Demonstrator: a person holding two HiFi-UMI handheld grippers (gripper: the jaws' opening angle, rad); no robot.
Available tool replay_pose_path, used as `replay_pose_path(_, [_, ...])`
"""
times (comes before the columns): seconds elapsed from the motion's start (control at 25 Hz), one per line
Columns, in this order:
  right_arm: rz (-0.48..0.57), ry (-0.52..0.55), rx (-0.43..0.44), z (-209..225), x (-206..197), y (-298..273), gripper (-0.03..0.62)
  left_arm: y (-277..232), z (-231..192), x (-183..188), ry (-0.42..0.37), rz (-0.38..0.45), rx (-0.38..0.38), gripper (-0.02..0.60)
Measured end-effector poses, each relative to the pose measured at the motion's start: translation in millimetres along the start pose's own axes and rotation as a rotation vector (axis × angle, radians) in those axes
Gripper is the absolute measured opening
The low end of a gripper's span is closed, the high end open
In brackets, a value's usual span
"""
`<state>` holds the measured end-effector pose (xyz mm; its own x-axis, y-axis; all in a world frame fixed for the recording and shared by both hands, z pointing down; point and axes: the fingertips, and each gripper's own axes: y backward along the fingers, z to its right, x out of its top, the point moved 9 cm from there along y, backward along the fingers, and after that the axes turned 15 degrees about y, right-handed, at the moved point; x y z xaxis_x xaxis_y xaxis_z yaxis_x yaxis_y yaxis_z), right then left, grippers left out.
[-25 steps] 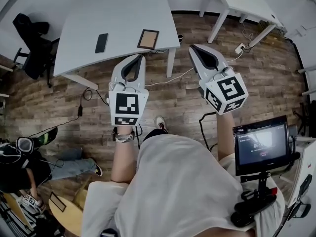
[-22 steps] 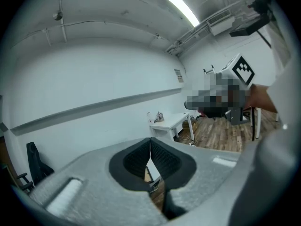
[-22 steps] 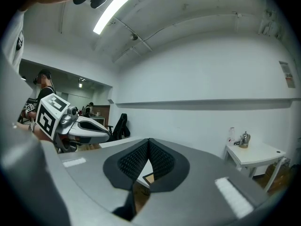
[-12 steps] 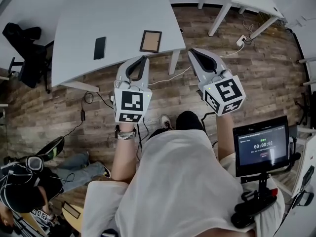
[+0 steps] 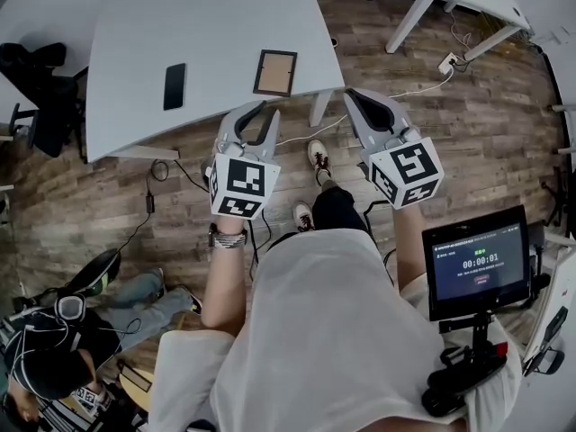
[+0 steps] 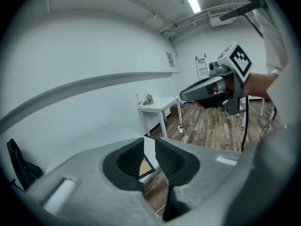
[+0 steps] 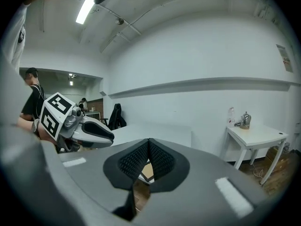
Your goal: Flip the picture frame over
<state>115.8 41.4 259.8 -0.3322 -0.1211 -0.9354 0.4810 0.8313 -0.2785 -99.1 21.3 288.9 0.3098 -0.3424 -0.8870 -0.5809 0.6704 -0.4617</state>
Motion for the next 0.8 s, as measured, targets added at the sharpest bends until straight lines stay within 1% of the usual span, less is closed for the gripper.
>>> replay_pose_path(0.36, [-0.046, -0.021, 0.005, -7.2, -19.2, -1.4, 0.003, -14.2, 5.3, -14.3, -0.023, -0.079, -0.03, 0.087])
replay_pose_path(0.48, [-0.072, -0.034, 0.016, -1.7, -30.8, -15.1, 0.003, -34.4, 1.1, -23.4, -0.014, -0.12, -0.055, 0.097])
replay_pose_path(0.64, [-0.128, -0.064, 0.038, 13.3, -53.7, -41.5, 0.002, -73.3, -7.1, -40.0, 0.007, -0.196, -0.092, 0.107])
replay_pose_path(0.72, [-0.151, -0.079, 0.048, 18.7, -63.7, -51.3, 0.002, -89.1, -10.1, -48.6, 0.003, -0.226, -0.1, 0.109])
replay_pose_path(0.8, [-0.167, -0.087, 0.057, 19.6, -71.6, -56.9, 0.003, -99.0, -11.2, -57.1, -0.014, -0.235, -0.105, 0.109])
